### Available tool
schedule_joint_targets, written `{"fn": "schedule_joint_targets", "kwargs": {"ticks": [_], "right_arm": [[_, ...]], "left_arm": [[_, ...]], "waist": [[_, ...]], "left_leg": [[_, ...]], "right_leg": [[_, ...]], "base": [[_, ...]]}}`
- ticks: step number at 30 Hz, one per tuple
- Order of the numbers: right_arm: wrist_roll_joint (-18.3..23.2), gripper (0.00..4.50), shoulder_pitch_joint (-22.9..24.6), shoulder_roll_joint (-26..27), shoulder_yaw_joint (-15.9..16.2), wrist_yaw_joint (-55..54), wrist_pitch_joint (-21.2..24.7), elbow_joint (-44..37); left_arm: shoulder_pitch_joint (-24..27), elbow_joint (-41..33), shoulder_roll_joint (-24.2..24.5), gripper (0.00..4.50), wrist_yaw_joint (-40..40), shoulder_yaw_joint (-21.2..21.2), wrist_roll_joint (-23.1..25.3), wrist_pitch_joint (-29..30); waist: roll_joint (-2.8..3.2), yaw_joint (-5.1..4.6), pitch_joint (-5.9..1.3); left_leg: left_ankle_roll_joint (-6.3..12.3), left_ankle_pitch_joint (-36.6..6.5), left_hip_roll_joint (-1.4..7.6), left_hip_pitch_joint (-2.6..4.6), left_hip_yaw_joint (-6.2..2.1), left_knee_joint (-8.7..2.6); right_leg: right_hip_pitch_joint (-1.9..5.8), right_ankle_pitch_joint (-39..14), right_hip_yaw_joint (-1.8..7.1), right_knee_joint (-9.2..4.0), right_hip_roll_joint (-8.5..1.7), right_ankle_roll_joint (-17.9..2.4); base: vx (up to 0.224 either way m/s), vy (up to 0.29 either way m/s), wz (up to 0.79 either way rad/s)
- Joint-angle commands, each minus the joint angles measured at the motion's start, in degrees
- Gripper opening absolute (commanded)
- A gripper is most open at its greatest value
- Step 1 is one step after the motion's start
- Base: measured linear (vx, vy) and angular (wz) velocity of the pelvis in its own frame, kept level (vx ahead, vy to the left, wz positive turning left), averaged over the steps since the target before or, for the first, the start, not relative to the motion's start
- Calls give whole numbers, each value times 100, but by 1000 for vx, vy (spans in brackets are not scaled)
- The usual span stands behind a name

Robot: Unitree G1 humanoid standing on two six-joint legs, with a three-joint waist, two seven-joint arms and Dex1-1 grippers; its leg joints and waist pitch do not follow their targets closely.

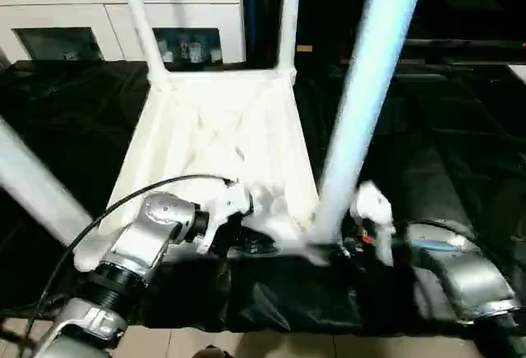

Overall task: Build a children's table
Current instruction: Rotate leg to tighten

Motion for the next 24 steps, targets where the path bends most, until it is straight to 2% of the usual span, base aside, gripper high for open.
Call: {"fn": "schedule_joint_targets", "kwargs": {"ticks": [1, 2, 3, 4, 5, 7, 8, 10, 11, 12, 13, 16, 18, 20, 22, 23, 24], "right_arm": [[-290, 267, -121, 320, 128, -850, 84, 357], [-433, 267, -219, 618, 90, -1452, 108, 566], [-501, 267, -260, 770, 88, -1725, 104, 642], [-507, 267, -281, 864, 84, -1844, 120, 676], [-518, 267, -337, 1104, 71, -2131, 170, 754], [-563, 267, -383, 1259, 70, -2347, 193, 810], [-691, 267, -468, 1463, 88, -2640, 189, 922], [-820, 267, -583, 1667, 176, -2757, 30, 1079], [-841, 267, -597, 1685, 190, -2773, -2, 1097], [-882, 323, -623, 1715, 221, -2810, -67, 1130], [-754, 337, -594, 1734, 213, -2656, -95, 1041], [-556, 354, -498, 1678, 160, -2404, -19, 832], [-568, 374, -482, 1658, 148, -2402, -10, 808], [-621, 389, -396, 1330, 140, -2160, -109, 659], [-590, 389, -337, 1089, 169, -1826, -168, 561], [-500, 389, -237, 735, 245, -1267, -240, 377], [-500, 389, -237, 735, 245, -1267, -240, 377]], "left_arm": [[-196, -285, -429, 0, 231, -59, -181, -83], [-160, -365, -606, 0, 483, -88, -125, 14], [-135, -408, -698, 0, 626, -110, -81, 66], [-120, -430, -756, 0, 711, -121, -59, 99], [-72, -504, -884, 0, 854, -165, -22, 172], [-39, -553, -963, 0, 953, -202, 1, 209], [-7, -579, -1083, 0, 1154, -235, 55, 245], [72, -693, -1218, 0, 1236, -326, 72, 291], [80, -704, -1236, 0, 1250, -331, 69, 300], [94, -723, -1272, 0, 1282, -337, 64, 320], [101, -733, -1285, 0, 1293, -348, 64, 326], [100, -711, -1236, 0, 1251, -352, 69, 286], [100, -702, -1221, 0, 1247, -348, 81, 271], [116, -678, -1074, 0, 1088, -291, 21, 161], [147, -718, -964, 0, 906, -267, -48, 93], [168, -762, -825, 0, 666, -222, -149, 91], [168, -762, -825, 0, 666, -222, -149, 91]], "waist": [[-54, -43, -276], [-31, -151, -271], [-16, -174, -275], [-28, -219, -268], [-21, -261, -265], [-20, -297, -263], [9, -308, -266], [2, -365, -260], [19, -365, -259], [17, -370, -258], [12, -383, -257], [21, -360, -269], [31, -333, -282], [-17, -324, -288], [-4, -291, -304], [-42, -270, -320], [-37, -242, -331]], "left_leg": [[-133, -2152, 205, 100, -178, -481], [-212, -2296, 203, 93, -201, -505], [-230, -2319, 196, 95, -208, -505], [-238, -2350, 196, 94, -202, -511], [-214, -2358, 177, 69, -213, -509], [-185, -2382, 172, 100, -202, -502], [-172, -2418, 173, 129, -202, -490], [-153, -2442, 172, 107, -198, -501], [-149, -2439, 173, 110, -197, -503], [-141, -2443, 173, 117, -193, -504], [-106, -2440, 171, 115, -189, -508], [-58, -2395, 186, 151, -168, -495], [-20, -2171, 190, 126, -155, -494], [47, -1984, 192, 111, -141, -483], [145, -1802, 193, 141, -109, -447], [282, -1511, 191, 99, -96, -419], [335, -1379, 189, 82, -108, -408]], "right_leg": [[199, -2591, 193, -512, -344, -891], [194, -2651, 187, -523, -334, -806], [198, -2624, 183, -524, -336, -802], [189, -2603, 186, -536, -325, -806], [217, -2591, 175, -538, -324, -781], [178, -2618, 185, -575, -323, -776], [159, -2587, 191, -576, -318, -805], [179, -2484, 186, -570, -303, -845], [174, -2461, 185, -574, -300, -846], [172, -2432, 185, -578, -294, -845], [184, -2321, 188, -570, -280, -872], [163, -2157, 213, -565, -276, -939], [191, -1789, 222, -521, -272, -1039], [216, -1581, 223, -496, -272, -1064], [194, -1329, 237, -486, -270, -1143], [241, -1039, 234, -442, -278, -1212], [273, -925, 224, -417, -282, -1223]], "base": [[0, 0, 0], [0, 0, 0], [0, 0, 0], [0, 0, 0], [0, 0, 0], [0, 0, 0], [0, 0, 0], [0, 0, 0], [0, 0, 0], [0, 0, 0], [0, 0, 0], [0, 0, 0], [0, 0, 0], [0, 0, 0], [0, 0, 0], [0, 0, 0], [0, 0, 0]]}}
